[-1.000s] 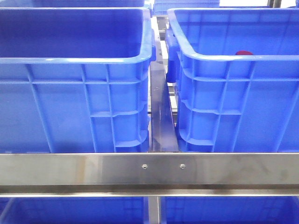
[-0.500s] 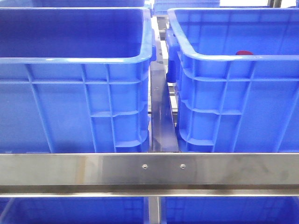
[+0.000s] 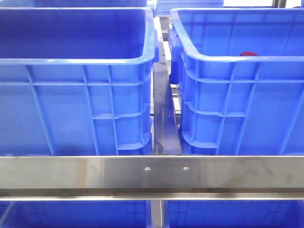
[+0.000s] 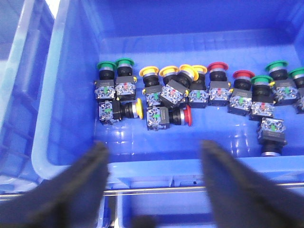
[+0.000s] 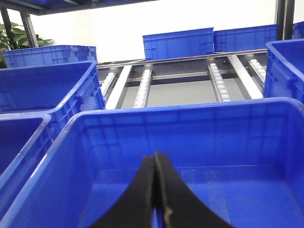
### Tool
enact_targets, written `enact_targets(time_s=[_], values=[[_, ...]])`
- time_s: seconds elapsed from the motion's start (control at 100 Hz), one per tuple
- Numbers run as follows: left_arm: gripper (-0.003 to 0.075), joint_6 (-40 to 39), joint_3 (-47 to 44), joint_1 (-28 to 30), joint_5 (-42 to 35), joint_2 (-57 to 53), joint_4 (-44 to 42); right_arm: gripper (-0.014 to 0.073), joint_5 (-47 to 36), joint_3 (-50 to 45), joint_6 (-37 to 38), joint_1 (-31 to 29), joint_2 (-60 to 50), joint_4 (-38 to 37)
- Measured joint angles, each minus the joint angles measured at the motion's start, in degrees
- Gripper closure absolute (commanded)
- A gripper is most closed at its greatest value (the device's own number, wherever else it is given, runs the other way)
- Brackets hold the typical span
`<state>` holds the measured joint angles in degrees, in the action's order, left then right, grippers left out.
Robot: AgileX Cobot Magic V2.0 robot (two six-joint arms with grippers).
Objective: Pick red and yellow buttons and place in box
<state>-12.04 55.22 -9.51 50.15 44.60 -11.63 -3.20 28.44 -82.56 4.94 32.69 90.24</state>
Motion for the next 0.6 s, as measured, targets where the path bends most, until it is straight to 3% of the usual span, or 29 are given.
enact_targets(time_s=[0.24,0.6], values=[[0.0226,5.16,6.35,0.00,0.00,10.45,0.00,0.0661,0.00,0.00,0.00,0.00,0.00,0.00],[0.0226,17.22,23.28,0.00,3.95,36.88,0.00,0.0661,0.04,0.00,0.00,0.00,0.00,0.00]])
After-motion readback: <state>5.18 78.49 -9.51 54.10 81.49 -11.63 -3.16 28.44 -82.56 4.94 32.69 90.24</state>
